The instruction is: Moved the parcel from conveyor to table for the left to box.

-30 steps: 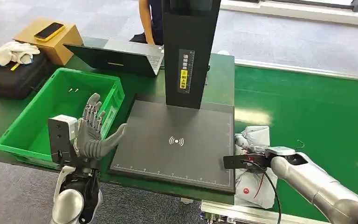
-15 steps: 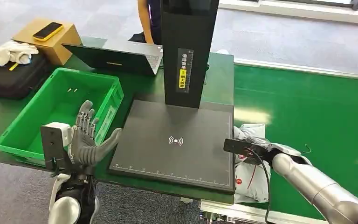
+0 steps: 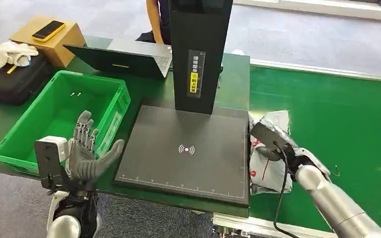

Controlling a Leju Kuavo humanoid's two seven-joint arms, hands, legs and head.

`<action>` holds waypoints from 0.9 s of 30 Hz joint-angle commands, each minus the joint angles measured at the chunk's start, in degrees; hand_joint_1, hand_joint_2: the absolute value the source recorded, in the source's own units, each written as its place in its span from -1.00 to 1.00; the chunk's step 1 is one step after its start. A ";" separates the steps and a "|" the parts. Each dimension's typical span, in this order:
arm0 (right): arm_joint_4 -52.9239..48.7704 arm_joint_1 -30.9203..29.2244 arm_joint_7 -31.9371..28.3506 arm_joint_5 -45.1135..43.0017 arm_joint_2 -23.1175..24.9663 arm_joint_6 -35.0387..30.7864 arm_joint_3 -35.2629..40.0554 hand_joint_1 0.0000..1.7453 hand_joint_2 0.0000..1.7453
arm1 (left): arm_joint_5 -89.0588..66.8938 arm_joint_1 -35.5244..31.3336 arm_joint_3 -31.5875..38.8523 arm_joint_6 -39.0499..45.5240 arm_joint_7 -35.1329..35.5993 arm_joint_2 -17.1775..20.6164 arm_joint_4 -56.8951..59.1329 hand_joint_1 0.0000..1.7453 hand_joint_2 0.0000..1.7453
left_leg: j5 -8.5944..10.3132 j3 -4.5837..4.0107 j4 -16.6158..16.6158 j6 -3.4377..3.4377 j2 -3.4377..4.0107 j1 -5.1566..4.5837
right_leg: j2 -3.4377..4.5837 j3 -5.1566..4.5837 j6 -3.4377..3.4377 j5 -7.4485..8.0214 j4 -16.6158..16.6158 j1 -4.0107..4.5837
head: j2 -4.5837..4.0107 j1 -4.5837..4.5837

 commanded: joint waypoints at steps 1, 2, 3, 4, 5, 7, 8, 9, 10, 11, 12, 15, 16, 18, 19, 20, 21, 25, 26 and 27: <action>-21.17 7.86 -4.51 -2.81 10.49 -4.00 -24.67 1.00 1.00 | -0.32 -0.73 0.65 -0.07 -0.63 -0.05 1.21 -1.00 1.00 | -0.03 0.09 -0.09 -0.24 0.21 0.02 | 0.18 -0.03 -0.14 -0.03 -0.01 0.01 | 0.02 -0.02; -22.33 8.45 -4.97 -3.40 11.05 -4.49 -25.54 1.00 1.00 | -0.36 -0.87 0.66 -0.08 -0.66 -0.10 1.38 -1.00 1.00 | -0.02 0.14 -0.14 -0.30 0.11 0.04 | 0.08 0.04 -0.19 -0.05 -0.06 0.02 | 0.00 -0.02; -24.41 9.54 -5.86 -4.14 11.70 -5.32 -26.61 1.00 1.00 | -0.42 -1.03 0.74 -0.07 -0.73 -0.18 1.68 -1.00 1.00 | -0.01 0.08 -0.09 -0.22 0.07 0.05 | 0.03 0.00 -0.15 -0.04 -0.05 0.04 | 0.02 -0.02; -26.08 10.37 -6.72 -5.11 12.23 -5.81 -27.40 1.00 1.00 | -0.47 -1.07 0.80 -0.04 -0.78 -0.23 1.86 -1.00 1.00 | 0.00 0.04 -0.06 -0.16 0.03 0.04 | -0.01 -0.02 -0.12 -0.04 -0.04 0.03 | 0.00 -0.04; -27.19 10.86 -7.08 -5.47 12.49 -6.13 -27.76 1.00 1.00 | -0.53 -0.99 0.84 -0.02 -0.84 -0.24 1.88 -1.00 1.00 | -0.01 0.11 -0.10 -0.21 0.05 0.04 | 0.01 0.03 -0.14 -0.06 -0.06 0.03 | 0.00 -0.04; -29.97 12.38 -8.70 -7.25 13.21 -7.13 -28.78 1.00 1.00 | -0.64 -0.63 0.98 0.09 -0.93 -0.40 1.72 -1.00 1.00 | 0.00 0.10 -0.10 -0.21 0.06 0.04 | 0.02 0.01 -0.14 -0.06 -0.05 0.02 | 0.00 -0.04; -31.05 12.93 -9.54 -8.15 13.33 -7.73 -29.14 1.00 1.00 | -0.72 -0.37 1.09 0.19 -1.05 -0.50 1.56 -1.00 1.00 | 0.00 0.15 -0.15 -0.28 0.04 0.03 | -0.01 0.08 -0.17 -0.07 -0.09 0.01 | 0.00 0.00; -31.81 13.17 -10.10 -8.85 13.45 -8.07 -29.37 1.00 1.00 | -0.79 -0.20 1.11 0.21 -1.17 -0.56 1.48 -1.00 1.00 | -0.01 0.06 -0.09 -0.19 0.02 0.02 | -0.01 -0.01 -0.13 -0.08 -0.04 -0.01 | 0.02 -0.04; -33.09 13.37 -10.99 -9.88 13.64 -8.75 -29.69 1.00 1.00 | -0.91 -0.08 1.12 0.14 -1.33 -0.59 1.40 -1.00 1.00 | -0.02 0.16 -0.13 -0.26 0.06 0.04 | 0.01 0.09 -0.16 -0.08 -0.09 0.01 | 0.02 -0.02; -34.13 13.43 -11.61 -10.50 13.78 -9.54 -29.83 1.00 1.00 | -0.99 -0.09 1.09 -0.06 -1.44 -0.66 1.47 -1.00 1.00 | -0.02 0.10 -0.10 -0.20 0.07 0.04 | 0.03 0.03 -0.13 -0.07 -0.07 0.00 | 0.00 -0.02; -35.58 13.54 -12.09 -11.23 13.99 -10.23 -30.01 1.00 1.00 | -1.04 -0.23 1.05 -0.24 -1.48 -0.74 1.58 -1.00 1.00 | -0.03 0.14 -0.12 -0.25 0.08 0.03 | 0.04 0.07 -0.15 -0.08 -0.08 -0.01 | 0.00 0.00; -39.22 14.85 -12.86 -12.28 14.18 -11.19 -29.95 1.00 1.00 | -1.14 -0.56 0.94 -0.52 -1.50 -0.70 2.02 -1.00 1.00 | -0.01 0.04 -0.06 -0.17 0.03 0.01 | 0.01 -0.02 -0.12 -0.08 -0.03 -0.04 | 0.02 0.00; -40.07 15.39 -12.90 -12.29 14.16 -11.19 -29.53 1.00 1.00 | -1.15 -0.57 0.92 -0.52 -1.52 -0.63 2.13 -1.00 1.00 | 0.00 0.07 -0.09 -0.23 0.07 0.01 | 0.04 -0.01 -0.15 -0.07 -0.04 -0.04 | 0.02 0.00; -41.30 16.34 -13.03 -12.20 14.57 -10.96 -27.94 1.00 1.00 | -1.15 -0.57 0.86 -0.61 -1.66 -0.42 2.32 -1.00 1.00 | 0.00 0.12 -0.13 -0.25 0.07 0.02 | 0.04 0.04 -0.17 -0.07 -0.09 -0.03 | 0.00 -0.02; -41.34 16.34 -13.03 -11.93 14.59 -10.69 -26.86 1.00 1.00 | -1.13 -0.61 0.88 -0.61 -1.72 -0.35 2.39 -1.00 1.00 | 0.00 0.08 -0.09 -0.18 0.05 0.02 | 0.03 0.01 -0.14 -0.06 -0.07 -0.02 | 0.02 0.00; -40.75 16.12 -12.64 -11.27 14.45 -10.08 -24.95 1.00 1.00 | -1.08 -0.82 0.84 -0.74 -1.85 -0.28 2.59 -1.00 1.00 | 0.00 0.15 -0.14 -0.24 0.06 0.02 | 0.03 0.06 -0.17 -0.06 -0.11 -0.02 | 0.00 -0.02; -39.55 15.42 -12.06 -10.45 14.65 -9.76 -22.69 1.00 1.00 | -1.05 -1.10 0.80 -0.98 -1.94 -0.30 2.76 -1.00 1.00 | -0.01 0.10 -0.09 -0.17 0.09 0.01 | 0.07 0.00 -0.13 -0.05 -0.07 -0.02 | 0.00 -0.02; -33.34 13.49 -9.92 -8.59 15.10 -9.28 -15.09 1.00 1.00 | -1.04 -2.76 0.44 -1.54 -1.94 -0.24 4.12 -1.00 1.00 | 0.00 0.28 -0.22 -0.32 0.37 0.03 | 0.33 0.07 -0.21 0.01 -0.10 0.00 | 0.00 -0.02; -31.58 13.10 -9.80 -8.41 15.26 -9.02 -13.66 1.00 1.00 | -1.06 -2.86 0.27 -1.46 -1.94 -0.09 4.31 -1.00 1.00 | 0.00 0.22 -0.14 -0.23 0.29 0.05 | 0.26 0.06 -0.16 0.01 -0.08 0.03 | 0.00 -0.02; -30.01 12.65 -9.87 -8.52 15.56 -8.98 -12.66 1.00 1.00 | -1.07 -2.82 0.16 -1.40 -1.94 0.05 4.39 -1.00 1.00 | 0.03 0.29 -0.22 -0.30 0.34 0.06 | 0.29 0.09 -0.20 0.04 -0.12 0.03 | 0.00 0.00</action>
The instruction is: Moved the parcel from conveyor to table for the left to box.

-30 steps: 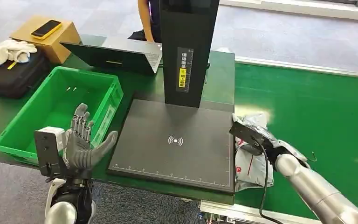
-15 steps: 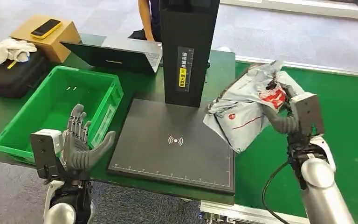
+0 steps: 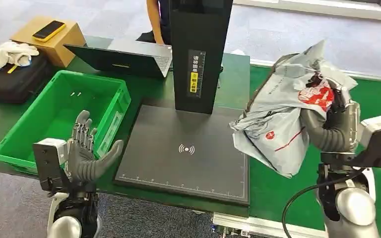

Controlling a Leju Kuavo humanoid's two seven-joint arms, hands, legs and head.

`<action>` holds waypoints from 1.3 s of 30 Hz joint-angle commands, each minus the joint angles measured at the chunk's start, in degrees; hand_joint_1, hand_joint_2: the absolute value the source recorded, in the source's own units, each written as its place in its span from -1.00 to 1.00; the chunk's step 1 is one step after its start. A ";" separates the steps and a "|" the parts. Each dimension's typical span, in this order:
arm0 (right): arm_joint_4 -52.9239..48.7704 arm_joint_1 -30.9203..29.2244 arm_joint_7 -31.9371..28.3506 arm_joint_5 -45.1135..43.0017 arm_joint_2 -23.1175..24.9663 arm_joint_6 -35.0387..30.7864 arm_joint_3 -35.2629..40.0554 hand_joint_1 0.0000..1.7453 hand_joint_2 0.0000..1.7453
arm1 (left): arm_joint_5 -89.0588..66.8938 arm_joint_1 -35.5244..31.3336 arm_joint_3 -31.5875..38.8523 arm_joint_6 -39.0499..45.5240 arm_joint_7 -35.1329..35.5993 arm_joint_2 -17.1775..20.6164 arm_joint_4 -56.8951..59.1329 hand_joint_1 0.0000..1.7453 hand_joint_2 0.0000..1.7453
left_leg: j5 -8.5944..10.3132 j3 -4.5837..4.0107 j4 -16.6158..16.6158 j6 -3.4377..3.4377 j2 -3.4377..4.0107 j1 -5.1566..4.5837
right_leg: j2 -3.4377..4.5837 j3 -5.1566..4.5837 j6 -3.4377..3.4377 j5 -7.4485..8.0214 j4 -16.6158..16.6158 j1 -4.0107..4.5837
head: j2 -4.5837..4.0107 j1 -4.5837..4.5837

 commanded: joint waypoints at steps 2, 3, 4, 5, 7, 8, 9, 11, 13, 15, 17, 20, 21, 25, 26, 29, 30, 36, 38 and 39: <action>15.39 -7.10 2.69 2.67 5.18 1.94 16.28 1.00 1.00 | 0.33 -2.82 -0.27 -0.26 -0.02 0.97 4.19 -1.00 1.00 | 0.02 0.28 -0.20 -0.27 0.40 0.06 | 0.36 0.13 -0.13 0.11 -0.13 0.04 | 0.00 0.00; 17.53 -8.43 3.24 2.94 5.60 2.31 17.34 1.00 1.00 | 0.39 -2.94 -0.36 -0.23 -0.02 0.93 4.25 -1.00 1.00 | -0.02 0.23 -0.12 -0.20 0.45 0.06 | 0.42 0.07 -0.09 0.09 -0.06 0.05 | 0.00 0.00; 21.54 -10.70 5.28 4.15 6.00 2.94 19.40 1.00 1.00 | 0.54 -3.24 -0.57 -0.24 0.03 0.89 4.50 -1.00 1.00 | 0.00 0.27 -0.17 -0.26 0.52 0.05 | 0.48 0.09 -0.11 0.11 -0.06 0.03 | 0.00 0.00; 23.83 -11.88 5.16 4.35 6.65 2.59 20.11 1.00 1.00 | 0.58 -3.45 -0.74 -0.22 0.03 0.85 4.69 -1.00 1.00 | 0.02 0.30 -0.22 -0.31 0.53 0.06 | 0.49 0.11 -0.13 0.13 -0.10 0.04 | 0.00 0.00; 24.91 -12.29 4.76 4.42 6.97 2.16 20.34 1.00 1.00 | 0.57 -3.57 -0.84 -0.21 0.01 0.83 4.79 -1.00 1.00 | 0.04 0.17 -0.11 -0.21 0.39 0.03 | 0.37 0.04 -0.08 0.08 0.02 0.01 | 0.02 0.02; 25.28 -12.40 4.45 4.28 6.77 1.97 20.50 1.00 1.00 | 0.60 -3.62 -0.91 -0.19 0.03 0.85 4.85 -1.00 1.00 | 0.05 0.25 -0.17 -0.27 0.44 0.05 | 0.42 0.09 -0.10 0.11 -0.04 0.02 | 0.00 -0.02; 25.36 -12.41 5.18 3.94 6.42 2.38 20.87 1.00 1.00 | 0.69 -3.68 -1.00 -0.14 0.10 0.94 4.88 -1.00 1.00 | 0.05 0.20 -0.12 -0.23 0.31 0.05 | 0.28 0.08 -0.09 0.08 -0.01 0.02 | 0.00 0.00; 30.41 -13.81 7.43 4.45 6.71 3.45 23.00 1.00 1.00 | 1.04 -4.36 -1.64 -0.23 0.31 1.22 5.66 -1.00 1.00 | 0.06 0.17 -0.10 -0.20 0.18 0.04 | 0.15 0.09 -0.08 0.05 0.00 0.00 | 0.00 0.00; 36.37 -15.79 7.42 6.11 7.78 2.25 24.98 1.00 1.00 | 1.36 -4.49 -2.04 -0.14 0.37 1.50 6.02 -1.00 1.00 | 0.04 0.21 -0.12 -0.20 0.24 0.04 | 0.21 0.13 -0.08 0.06 -0.04 0.01 | 0.02 0.00; 41.49 -17.59 6.31 7.09 9.17 0.11 25.86 1.00 1.00 | 1.72 -3.78 -2.29 0.14 0.32 1.75 5.69 -1.00 1.00 | 0.04 0.24 -0.13 -0.19 0.27 0.05 | 0.26 0.16 -0.08 0.06 -0.05 0.01 | 0.00 0.00; 44.90 -19.48 6.81 6.91 9.80 -0.25 25.77 1.00 1.00 | 1.83 -3.37 -2.51 0.27 0.26 1.91 5.53 -1.00 1.00 | 0.07 0.32 -0.23 -0.32 0.45 0.05 | 0.42 0.16 -0.14 0.12 -0.10 0.01 | 0.00 0.00; 50.23 -22.78 7.52 6.07 10.78 -0.13 25.50 1.00 1.00 | 2.07 -3.87 -3.07 0.20 0.09 1.96 6.17 -1.00 1.00 | 0.07 0.18 -0.15 -0.28 0.27 0.01 | 0.25 0.07 -0.12 0.06 -0.01 -0.02 | 0.00 -0.02; 52.55 -23.95 6.67 5.56 11.25 -0.20 25.56 1.00 1.00 | 2.21 -4.16 -3.22 0.27 0.01 1.98 6.63 -1.00 1.00 | 0.07 0.18 -0.14 -0.30 0.34 0.01 | 0.31 0.04 -0.13 0.07 0.02 -0.02 | 0.00 0.02; 57.58 -25.62 6.40 4.80 12.72 1.94 26.61 0.12 1.00 | 2.94 -5.41 -4.15 0.15 -0.29 2.26 8.22 -1.00 1.00 | 0.10 0.21 -0.18 -0.32 0.31 0.02 | 0.27 0.07 -0.14 0.09 -0.02 -0.02 | 0.00 0.00; 58.25 -25.99 6.36 4.97 12.91 2.52 27.31 -1.00 1.00 | 3.12 -5.63 -4.35 0.24 -0.35 2.37 8.40 -1.00 1.00 | 0.08 0.16 -0.13 -0.25 0.20 0.02 | 0.18 0.06 -0.11 0.05 0.01 -0.01 | 0.02 0.00; 57.81 -27.14 5.39 3.96 13.65 2.72 27.22 -1.00 1.00 | 3.50 -6.36 -4.19 0.73 -0.25 2.28 8.25 -1.00 1.00 | 0.08 0.20 -0.17 -0.34 0.30 0.03 | 0.25 0.06 -0.15 0.06 -0.01 0.00 | 0.00 0.00; 57.54 -27.60 5.46 3.98 13.60 2.87 27.30 -1.00 1.00 | 3.55 -6.59 -4.10 0.79 -0.17 2.28 8.19 -1.00 1.00 | 0.06 0.09 -0.07 -0.23 0.21 0.00 | 0.18 -0.02 -0.10 0.03 0.08 -0.03 | 0.00 0.00; 39.86 -22.32 3.02 -5.34 9.55 6.74 23.47 -1.00 1.00 | 4.09 -6.35 -3.54 1.68 -0.15 2.70 8.70 -1.00 1.00 | 0.09 0.04 -0.07 -0.22 0.04 0.01 | 0.01 -0.01 -0.09 0.01 0.06 -0.02 | 0.00 0.00; 30.03 -17.56 0.70 -7.11 8.34 7.33 21.87 -1.00 1.00 | 4.24 -5.67 -3.32 2.17 -0.67 2.80 8.35 -1.00 1.00 | 0.10 0.03 -0.08 -0.22 -0.04 0.02 | -0.07 0.00 -0.09 0.00 0.02 -0.01 | 0.02 0.02; 25.69 -15.39 1.10 -7.30 7.86 7.55 21.46 -1.00 1.00 | 4.22 -5.18 -3.10 2.25 -0.88 2.80 8.01 -1.00 1.00 | 0.09 0.09 -0.12 -0.28 -0.06 0.03 | -0.09 0.07 -0.11 -0.02 -0.03 -0.01 | 0.02 -0.02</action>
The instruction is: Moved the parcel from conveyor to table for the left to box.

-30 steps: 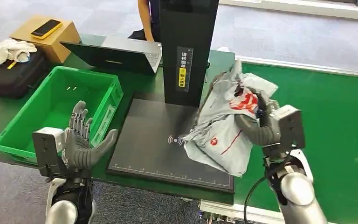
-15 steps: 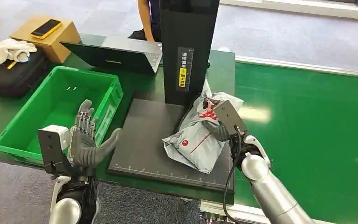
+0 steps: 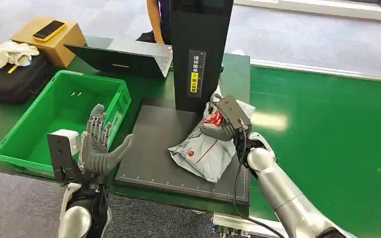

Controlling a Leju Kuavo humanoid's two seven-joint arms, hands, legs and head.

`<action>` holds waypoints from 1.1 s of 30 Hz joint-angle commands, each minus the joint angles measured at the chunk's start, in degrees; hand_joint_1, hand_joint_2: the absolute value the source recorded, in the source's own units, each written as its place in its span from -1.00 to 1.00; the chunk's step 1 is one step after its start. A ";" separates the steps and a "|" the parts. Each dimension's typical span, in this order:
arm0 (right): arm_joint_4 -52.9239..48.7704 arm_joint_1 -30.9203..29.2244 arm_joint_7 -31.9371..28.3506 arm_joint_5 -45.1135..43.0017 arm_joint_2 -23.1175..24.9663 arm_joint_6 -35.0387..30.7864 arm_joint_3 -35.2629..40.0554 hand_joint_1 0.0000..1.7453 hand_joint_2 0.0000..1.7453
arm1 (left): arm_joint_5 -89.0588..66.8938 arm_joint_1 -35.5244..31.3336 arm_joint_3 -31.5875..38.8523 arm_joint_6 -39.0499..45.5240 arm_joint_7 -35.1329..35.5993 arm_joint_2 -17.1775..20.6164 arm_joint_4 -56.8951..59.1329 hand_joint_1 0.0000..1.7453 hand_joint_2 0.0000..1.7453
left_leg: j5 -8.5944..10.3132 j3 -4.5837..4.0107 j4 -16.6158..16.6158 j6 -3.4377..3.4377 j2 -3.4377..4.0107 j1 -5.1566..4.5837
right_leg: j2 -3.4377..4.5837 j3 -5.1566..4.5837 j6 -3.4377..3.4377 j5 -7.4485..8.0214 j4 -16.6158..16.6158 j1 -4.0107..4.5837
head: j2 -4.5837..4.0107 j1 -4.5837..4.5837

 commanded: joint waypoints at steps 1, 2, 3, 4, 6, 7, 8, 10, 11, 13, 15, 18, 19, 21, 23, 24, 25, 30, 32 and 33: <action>-26.63 9.64 -1.94 -5.38 -3.30 2.11 -4.46 -1.00 1.00 | 0.40 -0.72 0.05 0.75 -0.86 2.62 3.33 -1.00 1.00 | 0.01 0.06 -0.09 -0.18 -0.12 0.04 | -0.15 0.10 -0.07 -0.04 -0.10 0.02 | -0.02 0.00; -32.71 12.85 -3.89 -5.95 -3.48 1.38 -5.82 -1.00 1.00 | -0.03 -0.56 -0.17 0.41 -1.22 2.64 3.05 -1.00 1.00 | 0.00 0.11 -0.12 -0.23 -0.12 0.05 | -0.16 0.15 -0.10 -0.05 -0.13 0.03 | 0.00 -0.04; -34.56 13.79 -3.25 -5.64 -3.66 1.05 -5.94 -1.00 1.00 | -0.09 -0.55 -0.17 0.36 -1.28 2.57 3.00 -1.00 1.00 | 0.00 0.05 -0.09 -0.17 -0.15 0.05 | -0.18 0.11 -0.07 -0.05 -0.13 0.04 | 0.00 -0.02; -37.67 15.49 -4.56 -4.62 -3.51 -0.67 -6.68 -1.00 1.00 | -0.58 -0.51 -0.48 0.12 -1.39 2.55 2.88 -1.00 1.00 | 0.00 0.15 -0.16 -0.24 -0.21 0.07 | -0.25 0.23 -0.10 -0.07 -0.22 0.05 | -0.02 -0.04; -45.12 20.52 -6.89 -4.05 -3.02 -1.65 -7.50 -1.00 1.00 | -5.35 -1.25 -2.24 1.01 -1.41 2.37 3.08 -1.00 1.00 | -0.02 0.11 -0.12 -0.24 -0.15 0.04 | -0.19 0.17 -0.10 -0.09 -0.16 0.02 | 0.00 -0.04; -46.10 21.23 -6.72 -3.79 -3.08 -1.82 -7.42 -1.00 1.00 | -5.53 -1.36 -2.33 1.13 -1.24 2.15 3.16 -1.00 1.00 | -0.02 0.00 -0.06 -0.14 -0.19 0.04 | -0.21 0.09 -0.08 -0.09 -0.12 0.03 | -0.02 -0.02; -49.02 23.38 -8.03 -3.19 -2.37 -2.77 -7.72 -1.00 1.00 | -6.99 -2.03 -3.62 0.51 -1.06 2.31 3.69 -1.00 1.00 | -0.02 0.06 -0.09 -0.21 -0.25 0.05 | -0.28 0.16 -0.10 -0.11 -0.16 0.03 | 0.00 -0.02; -52.12 25.78 -8.97 -1.86 -1.64 -3.88 -7.73 -1.00 1.00 | -9.74 -3.17 -5.77 -0.10 -0.52 2.15 4.97 -1.00 1.00 | 0.01 0.01 -0.10 -0.21 -0.27 0.04 | -0.30 0.11 -0.11 -0.10 -0.15 0.02 | -0.02 0.00; -54.01 27.21 -9.28 -1.07 -0.77 -4.57 -7.92 -1.00 1.00 | -12.12 -4.58 -8.19 -1.46 0.00 2.06 6.50 -1.00 1.00 | 0.01 0.08 -0.14 -0.27 -0.28 0.05 | -0.32 0.18 -0.13 -0.11 -0.19 0.02 | 0.00 -0.04; -55.68 28.43 -9.32 0.08 0.01 -5.05 -8.03 -1.00 1.00 | -14.31 -6.49 -10.55 -2.70 1.02 0.93 9.20 -1.00 1.00 | 0.04 0.02 -0.12 -0.28 -0.39 0.05 | -0.42 0.14 -0.14 -0.10 -0.17 0.02 | -0.02 -0.02; -56.48 29.37 -9.25 0.63 0.61 -5.45 -8.74 -1.00 1.00 | -17.26 -9.17 -14.14 -4.38 1.44 0.83 12.60 -1.00 1.00 | 0.05 0.06 -0.13 -0.27 -0.35 0.03 | -0.39 0.11 -0.13 -0.08 -0.17 0.00 | 0.00 0.00; -57.51 30.58 -9.61 0.86 1.51 -4.67 -10.47 -1.00 1.00 | -20.98 -12.94 -18.92 -5.89 2.09 -0.18 18.74 -1.00 1.00 | 0.03 0.04 -0.09 -0.19 -0.22 0.03 | -0.26 0.10 -0.11 -0.03 -0.14 0.00 | -0.02 -0.02; -58.12 31.15 -9.74 0.74 1.90 -3.90 -11.34 -1.00 1.00 | -21.19 -14.33 -20.33 -6.60 1.98 -1.25 21.84 -1.00 1.00 | 0.04 0.06 -0.08 -0.14 -0.25 0.01 | -0.28 0.10 -0.10 -0.04 -0.13 -0.01 | -0.02 -0.02; -59.12 32.10 -9.79 0.55 2.79 -2.59 -12.70 -1.00 1.00 | -23.65 -17.43 -24.34 -8.13 2.22 -2.60 27.83 -1.00 1.00 | 0.04 0.09 -0.07 -0.13 -0.26 0.01 | -0.30 0.11 -0.09 -0.04 -0.13 -0.02 | -0.02 -0.04; -60.02 32.77 -9.57 0.78 3.22 -1.75 -13.15 -1.00 1.00 | -25.28 -19.84 -27.38 -9.11 2.16 -4.06 33.08 -1.00 1.00 | 0.11 0.15 -0.17 -0.24 -0.42 0.02 | -0.48 0.24 -0.13 -0.03 -0.23 -0.02 | 0.00 -0.04; -60.29 33.04 -9.46 0.94 3.47 -1.19 -13.34 -1.00 1.00 | -26.01 -21.29 -29.29 -10.20 2.16 -4.95 36.32 -1.00 1.00 | 0.04 0.15 -0.10 -0.16 -0.25 0.02 | -0.29 0.18 -0.10 -0.03 -0.18 -0.01 | -0.02 0.00; -60.33 33.11 -9.44 1.02 3.58 -1.08 -13.42 -1.00 1.00 | -26.18 -21.65 -29.63 -9.93 2.05 -5.28 37.40 -1.00 1.00 | 0.09 0.20 -0.17 -0.21 -0.43 -0.01 | -0.48 0.29 -0.12 -0.04 -0.24 -0.04 | 0.00 0.00; -60.55 33.81 -9.45 1.46 3.68 -0.59 -13.31 -1.00 1.00 | -26.63 -24.26 -32.21 -10.67 1.27 -7.39 43.86 -1.00 1.00 | 0.00 0.19 -0.07 -0.17 -0.13 0.01 | -0.16 0.21 -0.11 -0.02 -0.15 -0.01 | 0.00 -0.04; -60.54 33.88 -9.49 1.51 3.72 -0.55 -13.32 -1.00 1.00 | -26.38 -24.59 -32.31 -10.47 1.01 -7.50 44.46 -1.00 1.00 | 0.00 0.17 -0.06 -0.20 -0.10 0.02 | -0.13 0.17 -0.12 -0.02 -0.13 0.01 | 0.00 -0.04; -60.49 33.82 -9.51 1.53 3.72 -0.54 -13.36 -1.00 1.00 | -26.33 -24.66 -32.33 -10.47 0.96 -7.40 44.45 -1.00 1.00 | 0.01 0.24 -0.14 -0.28 -0.07 0.02 | -0.12 0.22 -0.16 -0.01 -0.18 0.00 | 0.00 -0.02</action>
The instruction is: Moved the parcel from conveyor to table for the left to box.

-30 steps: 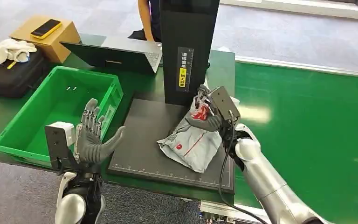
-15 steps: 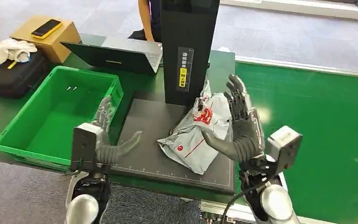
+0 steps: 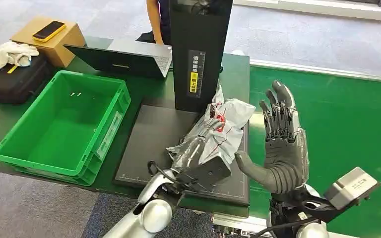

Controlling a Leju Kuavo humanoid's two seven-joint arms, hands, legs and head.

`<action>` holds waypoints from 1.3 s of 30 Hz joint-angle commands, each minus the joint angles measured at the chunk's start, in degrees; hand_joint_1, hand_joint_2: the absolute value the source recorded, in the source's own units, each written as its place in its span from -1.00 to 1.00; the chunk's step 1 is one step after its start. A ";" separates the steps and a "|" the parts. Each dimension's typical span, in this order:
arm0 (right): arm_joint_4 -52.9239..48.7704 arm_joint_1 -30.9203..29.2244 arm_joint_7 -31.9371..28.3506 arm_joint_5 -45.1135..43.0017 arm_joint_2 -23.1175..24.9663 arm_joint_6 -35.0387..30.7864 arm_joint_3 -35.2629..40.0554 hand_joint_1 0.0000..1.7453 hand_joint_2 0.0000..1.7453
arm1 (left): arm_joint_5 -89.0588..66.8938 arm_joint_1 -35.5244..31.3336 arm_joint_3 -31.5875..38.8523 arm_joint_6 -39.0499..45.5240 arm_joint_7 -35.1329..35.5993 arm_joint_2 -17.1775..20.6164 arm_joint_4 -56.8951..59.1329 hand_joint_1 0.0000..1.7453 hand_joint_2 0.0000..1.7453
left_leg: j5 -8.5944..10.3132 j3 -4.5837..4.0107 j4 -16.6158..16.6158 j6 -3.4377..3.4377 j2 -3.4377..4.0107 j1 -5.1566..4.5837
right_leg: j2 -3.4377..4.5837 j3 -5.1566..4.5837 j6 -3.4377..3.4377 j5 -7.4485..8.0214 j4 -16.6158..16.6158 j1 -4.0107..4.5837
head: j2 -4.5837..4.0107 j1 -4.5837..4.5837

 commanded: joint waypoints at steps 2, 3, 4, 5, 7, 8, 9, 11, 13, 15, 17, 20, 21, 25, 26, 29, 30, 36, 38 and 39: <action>-0.50 1.41 0.18 0.14 1.88 0.12 -2.04 -1.00 1.00 | 0.25 -6.04 -5.94 -0.16 -0.42 -2.89 14.02 -1.00 1.00 | 0.00 0.04 -0.04 -0.15 -0.07 0.05 | -0.10 0.06 -0.07 -0.03 -0.03 0.05 | 0.00 0.00; -0.50 1.41 0.18 0.14 1.88 0.12 -2.04 -1.00 1.00 | 0.25 -6.04 -5.94 -0.16 -0.42 -2.89 14.02 -1.00 1.00 | 0.02 0.10 -0.09 -0.22 -0.08 0.06 | -0.12 0.11 -0.10 -0.03 -0.06 0.05 | 0.00 0.02; -0.50 1.41 0.18 0.14 1.88 0.12 -2.04 -1.00 1.00 | 0.25 -6.04 -5.94 -0.16 -0.42 -2.89 14.02 -1.00 1.00 | 0.00 0.06 -0.04 -0.14 -0.04 0.06 | -0.07 0.06 -0.07 -0.02 -0.02 0.05 | -0.02 0.00; -0.71 1.64 0.14 0.20 1.99 0.14 -2.14 -1.00 1.00 | 0.20 -6.54 -6.56 -0.55 -0.45 -2.80 14.21 -1.00 1.00 | 0.02 0.10 -0.09 -0.24 -0.07 0.06 | -0.11 0.10 -0.11 -0.03 -0.05 0.05 | 0.00 0.02; -1.45 2.66 0.01 0.35 1.78 0.47 -2.12 -1.00 1.00 | 0.20 -8.22 -7.45 -1.11 -0.47 -3.33 15.57 -1.00 1.00 | 0.02 0.09 -0.08 -0.22 -0.07 0.06 | -0.10 0.09 -0.10 -0.03 -0.04 0.05 | 0.00 0.02; -1.75 3.21 -0.29 0.42 1.44 0.90 -2.00 -1.00 1.00 | -0.09 -9.71 -7.96 -0.98 -0.43 -3.62 16.36 -1.00 1.00 | 0.01 0.01 -0.02 -0.14 -0.09 0.06 | -0.11 0.03 -0.07 -0.03 0.01 0.05 | -0.02 0.02; -1.88 3.41 -0.60 0.43 1.23 1.32 -1.78 -1.00 1.00 | -0.20 -10.91 -8.15 -0.89 -0.31 -3.79 17.00 -1.00 1.00 | 0.02 0.02 -0.04 -0.19 -0.15 0.07 | -0.18 0.05 -0.09 -0.04 -0.01 0.06 | 0.00 0.02; -2.13 3.46 -1.26 0.71 0.99 2.08 -1.19 -1.00 1.00 | -0.79 -13.56 -8.85 -0.83 -0.03 -4.24 18.48 -1.00 1.00 | 0.04 0.00 -0.02 -0.19 -0.22 0.09 | -0.26 0.07 -0.09 -0.04 -0.01 0.07 | -0.02 0.04; -2.48 3.32 -1.45 0.97 0.91 2.28 -0.84 -1.00 1.00 | -1.17 -15.41 -9.21 -0.85 0.30 -4.49 19.55 -1.00 1.00 | 0.03 -0.05 0.01 -0.18 -0.14 0.08 | -0.18 -0.01 -0.08 -0.03 0.04 0.06 | -0.02 0.04; -2.86 2.99 -1.40 1.12 0.87 2.32 -0.66 -1.00 1.00 | -1.21 -16.49 -9.32 -1.19 0.31 -4.54 20.13 -1.00 1.00 | 0.01 -0.03 0.01 -0.14 -0.06 0.07 | -0.08 0.00 -0.07 -0.02 0.04 0.06 | -0.02 0.02; -2.91 2.92 -1.39 1.13 0.87 2.32 -0.66 -1.00 1.00 | -1.20 -16.67 -9.29 -1.24 0.31 -4.49 20.17 -1.00 1.00 | 0.06 0.04 -0.08 -0.27 -0.07 0.06 | -0.12 0.07 -0.12 0.00 -0.02 0.04 | 0.00 0.04; -2.94 2.88 -1.39 1.13 0.85 2.32 -0.69 -1.00 1.00 | -1.18 -16.51 -9.28 -1.12 0.31 -4.47 20.22 -1.00 1.00 | 0.03 -0.01 -0.02 -0.22 -0.07 0.06 | -0.10 0.03 -0.11 -0.02 0.03 0.04 | -0.02 0.04; -2.94 2.88 -1.39 1.13 0.85 2.32 -0.69 -1.00 1.00 | -1.18 -16.51 -9.28 -1.12 0.31 -4.47 20.22 -1.00 1.00 | 0.05 0.06 -0.10 -0.30 -0.10 0.07 | -0.14 0.09 -0.14 -0.02 -0.03 0.05 | 0.00 0.02; -2.94 2.88 -1.39 1.13 0.85 2.32 -0.69 -1.00 1.00 | -1.18 -16.51 -9.28 -1.12 0.31 -4.47 20.22 -1.00 1.00 | 0.01 0.09 -0.08 -0.22 0.02 0.06 | -0.01 0.09 -0.11 -0.01 -0.01 0.05 | -0.02 0.02; -2.94 2.88 -1.39 1.13 0.85 2.32 -0.69 -1.00 1.00 | -1.18 -16.51 -9.28 -1.12 0.31 -4.47 20.22 -1.00 1.00 | 0.01 0.11 -0.09 -0.25 -0.01 0.06 | -0.05 0.12 -0.12 -0.02 -0.02 0.05 | -0.02 0.02; -2.94 2.88 -1.39 1.13 0.85 2.32 -0.69 -1.00 1.00 | -1.18 -16.51 -9.28 -1.12 0.31 -4.47 20.22 -1.00 1.00 | 0.01 0.13 -0.11 -0.26 0.04 0.07 | 0.00 0.11 -0.12 -0.01 -0.04 0.06 | -0.02 0.02; -3.12 3.15 -1.36 1.19 0.71 2.23 -0.70 -1.00 1.00 | -1.41 -16.93 -9.70 -0.39 0.36 -4.56 20.77 -1.00 1.00 | 0.00 0.08 -0.05 -0.17 0.04 0.06 | 0.01 0.07 -0.08 -0.01 0.01 0.06 | -0.02 0.02; -2.70 4.10 -1.87 1.23 -0.39 2.24 -0.63 -1.00 1.00 | 1.33 -20.31 -6.75 2.33 0.96 -2.99 18.43 -1.00 1.00 | 0.05 0.07 -0.08 -0.29 -0.01 0.09 | -0.06 0.07 -0.13 0.01 -0.02 0.08 | -0.02 0.04; -1.82 2.62 -1.92 1.13 -0.38 2.29 -0.20 -1.00 1.00 | 0.16 -21.73 -6.62 2.99 3.33 -2.61 20.05 -1.00 1.00 | 0.04 0.07 -0.08 -0.28 0.09 0.07 | 0.05 0.04 -0.13 0.02 0.02 0.06 | 0.00 0.02; -1.63 2.18 -1.88 1.02 -0.37 2.34 -0.06 -1.00 1.00 | -0.08 -22.28 -6.39 2.98 4.31 -2.70 21.74 -1.00 1.00 | 0.01 0.01 -0.01 -0.16 0.12 0.04 | 0.09 -0.02 -0.08 0.01 0.10 0.04 | -0.02 0.02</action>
